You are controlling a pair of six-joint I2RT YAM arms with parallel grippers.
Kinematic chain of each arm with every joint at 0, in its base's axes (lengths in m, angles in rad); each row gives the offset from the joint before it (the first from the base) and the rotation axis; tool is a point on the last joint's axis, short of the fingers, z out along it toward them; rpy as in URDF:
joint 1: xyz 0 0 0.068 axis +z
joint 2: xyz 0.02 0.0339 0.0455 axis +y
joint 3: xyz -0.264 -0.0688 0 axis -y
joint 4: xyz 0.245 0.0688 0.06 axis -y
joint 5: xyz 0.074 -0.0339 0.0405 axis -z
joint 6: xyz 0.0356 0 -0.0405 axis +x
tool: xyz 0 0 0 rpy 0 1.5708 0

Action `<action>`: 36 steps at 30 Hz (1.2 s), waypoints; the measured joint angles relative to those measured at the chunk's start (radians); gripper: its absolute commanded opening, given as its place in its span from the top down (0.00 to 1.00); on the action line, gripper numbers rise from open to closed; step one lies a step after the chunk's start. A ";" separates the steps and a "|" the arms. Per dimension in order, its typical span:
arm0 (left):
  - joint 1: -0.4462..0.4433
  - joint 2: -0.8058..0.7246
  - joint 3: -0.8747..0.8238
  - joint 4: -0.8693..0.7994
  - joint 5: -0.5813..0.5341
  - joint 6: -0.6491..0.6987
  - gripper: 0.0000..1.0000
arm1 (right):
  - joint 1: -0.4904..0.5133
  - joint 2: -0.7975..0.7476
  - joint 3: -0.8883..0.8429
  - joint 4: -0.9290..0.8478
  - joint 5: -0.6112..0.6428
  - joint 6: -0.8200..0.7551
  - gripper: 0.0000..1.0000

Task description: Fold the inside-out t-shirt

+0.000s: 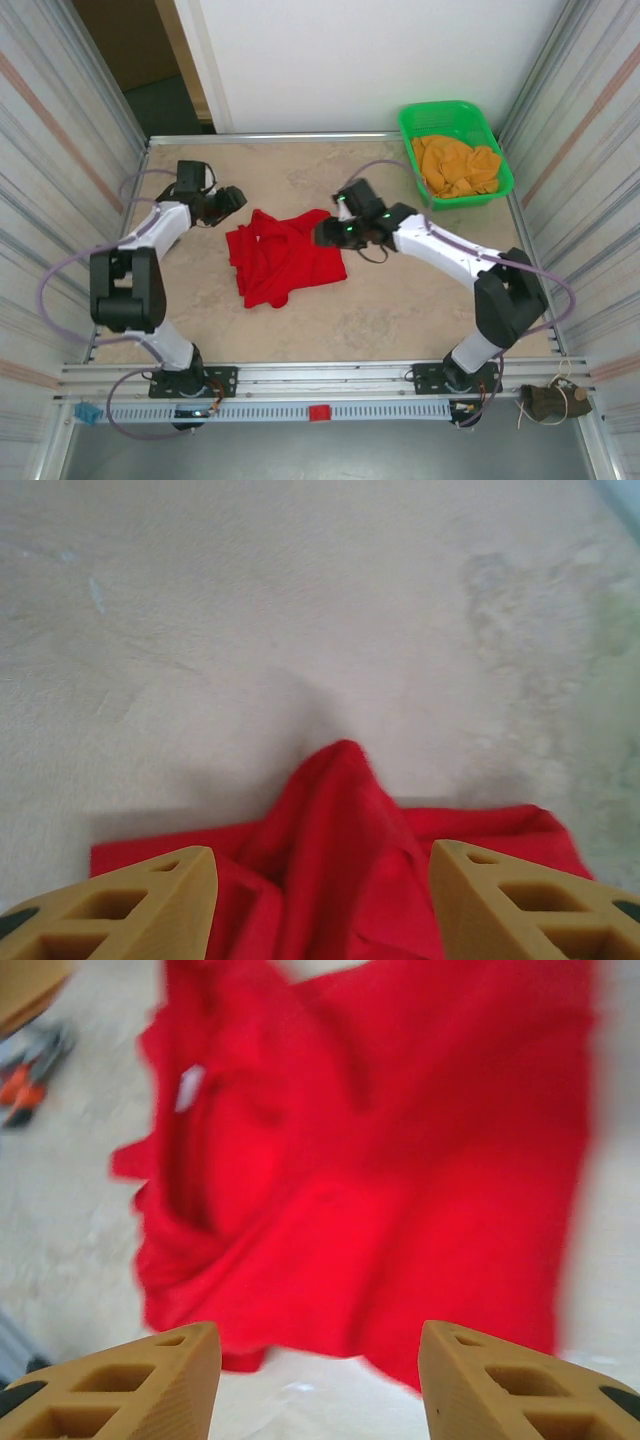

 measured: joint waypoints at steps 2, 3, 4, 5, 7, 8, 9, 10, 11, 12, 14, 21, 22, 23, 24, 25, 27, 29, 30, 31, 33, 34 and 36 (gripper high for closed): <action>-0.033 -0.049 -0.023 0.016 -0.005 -0.011 0.42 | -0.047 0.005 -0.048 -0.001 -0.001 -0.004 0.46; -0.052 -0.055 -0.026 0.021 -0.005 -0.015 0.42 | -0.054 0.012 -0.067 -0.001 -0.004 -0.005 0.46; -0.072 -0.050 -0.026 0.028 -0.008 -0.019 0.42 | -0.056 0.023 -0.084 -0.004 -0.008 -0.007 0.46; -0.093 -0.036 -0.025 0.032 -0.009 -0.023 0.42 | -0.055 0.035 -0.096 -0.007 -0.014 -0.011 0.46; -0.127 0.006 -0.014 0.025 -0.021 -0.026 0.42 | -0.045 0.052 -0.111 -0.005 -0.029 -0.011 0.46; -0.143 0.035 0.000 0.012 -0.034 -0.025 0.42 | -0.040 0.056 -0.117 0.000 -0.034 -0.012 0.46; -0.156 0.066 0.017 0.000 -0.051 -0.021 0.42 | -0.035 0.060 -0.123 0.005 -0.036 -0.012 0.46; -0.169 0.096 0.036 -0.016 -0.076 -0.014 0.42 | -0.031 0.062 -0.131 0.014 -0.039 -0.012 0.46; -0.180 0.122 0.057 -0.034 -0.103 -0.006 0.42 | -0.027 0.064 -0.138 0.023 -0.042 -0.011 0.46; -0.188 0.142 0.075 -0.047 -0.129 0.001 0.42 | -0.023 0.069 -0.143 0.031 -0.045 -0.011 0.46; -0.199 0.171 0.109 -0.073 -0.182 0.016 0.42 | -0.017 0.084 -0.150 0.044 -0.055 -0.011 0.46; -0.204 0.225 0.192 -0.109 -0.292 0.045 0.61 | -0.012 0.153 -0.150 0.081 -0.060 -0.010 0.55; -0.204 0.235 0.199 -0.109 -0.297 0.048 0.73 | -0.012 0.161 -0.150 0.084 -0.060 -0.012 0.64; -0.204 0.245 0.203 -0.108 -0.301 0.052 0.83 | -0.012 0.169 -0.150 0.088 -0.062 -0.012 0.73; -0.204 0.253 0.205 -0.108 -0.301 0.051 0.90 | -0.012 0.174 -0.150 0.090 -0.063 -0.014 0.80; -0.204 0.262 0.205 -0.108 -0.300 0.055 1.00 | -0.012 0.176 -0.150 0.092 -0.064 -0.009 0.87; -0.203 0.278 0.205 -0.108 -0.296 0.067 1.00 | -0.012 0.177 -0.152 0.098 -0.064 -0.006 1.00; -0.197 0.287 0.205 -0.108 -0.285 0.069 1.00 | -0.015 0.174 -0.164 0.112 -0.064 0.006 1.00; -0.192 0.288 0.203 -0.106 -0.279 0.069 1.00 | -0.017 0.168 -0.176 0.119 -0.063 0.005 1.00; -0.182 0.284 0.199 -0.100 -0.273 0.068 1.00 | -0.018 0.159 -0.190 0.123 -0.063 0.006 1.00; -0.151 0.268 0.175 -0.073 -0.254 0.054 1.00 | -0.019 0.134 -0.219 0.124 -0.063 0.005 1.00; -0.126 0.256 0.158 -0.064 -0.244 0.044 1.00 | -0.020 0.120 -0.232 0.123 -0.063 0.006 1.00; -0.069 0.235 0.128 -0.045 -0.222 0.021 1.00 | -0.024 0.096 -0.254 0.124 -0.063 0.006 1.00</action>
